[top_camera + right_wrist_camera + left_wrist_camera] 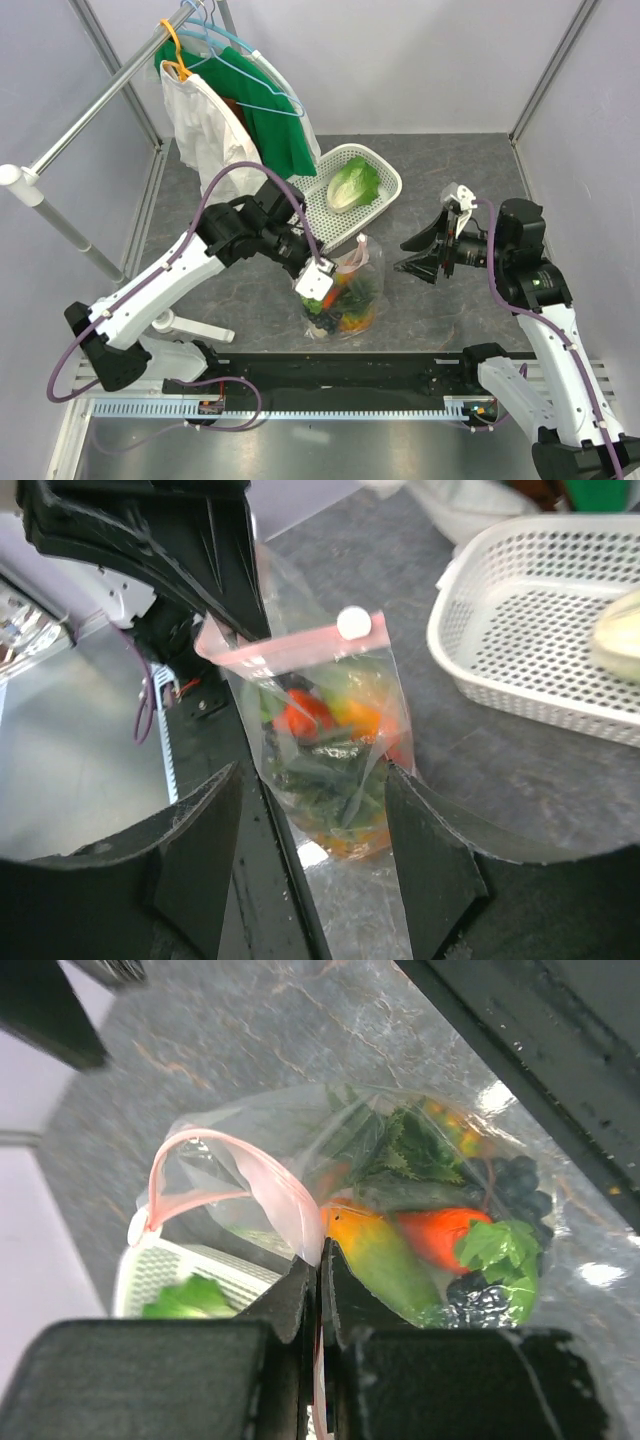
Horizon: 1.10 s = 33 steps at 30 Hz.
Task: Place the food in the zip-top bag and seal the zipper
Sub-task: Adjust the zipper food storage bag at the center of the board.
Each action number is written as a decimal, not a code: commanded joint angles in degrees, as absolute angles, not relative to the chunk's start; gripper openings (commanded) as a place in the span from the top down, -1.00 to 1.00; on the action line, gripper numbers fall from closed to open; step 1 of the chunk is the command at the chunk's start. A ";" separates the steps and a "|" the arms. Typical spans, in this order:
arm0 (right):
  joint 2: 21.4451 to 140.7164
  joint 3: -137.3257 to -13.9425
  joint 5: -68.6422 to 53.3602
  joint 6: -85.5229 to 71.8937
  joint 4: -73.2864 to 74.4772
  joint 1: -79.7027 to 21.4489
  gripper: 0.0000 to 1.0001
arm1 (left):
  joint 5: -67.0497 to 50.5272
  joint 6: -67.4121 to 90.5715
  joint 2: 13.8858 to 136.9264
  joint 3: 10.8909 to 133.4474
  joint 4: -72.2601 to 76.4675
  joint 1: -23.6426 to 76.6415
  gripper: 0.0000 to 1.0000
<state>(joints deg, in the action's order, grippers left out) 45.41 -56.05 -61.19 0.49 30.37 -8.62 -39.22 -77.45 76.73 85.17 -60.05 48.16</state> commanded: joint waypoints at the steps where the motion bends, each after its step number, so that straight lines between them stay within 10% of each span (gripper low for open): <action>1: 44.47 -50.73 -64.60 -4.47 16.82 -11.50 -0.31 | -41.92 -87.54 71.29 80.60 -51.77 49.66 0.96; 17: 51.85 -52.21 -63.28 -2.64 11.69 -19.33 -0.46 | -42.18 -101.42 65.66 72.69 -50.80 53.08 0.96; 26: 55.37 -54.40 -62.14 1.58 11.87 -25.04 -0.26 | -42.01 -103.45 64.77 71.54 -50.19 54.23 0.96; 33: 53.79 -54.84 -58.10 7.82 18.97 -30.15 0.35 | -41.13 -99.32 65.21 71.28 -48.69 54.23 0.96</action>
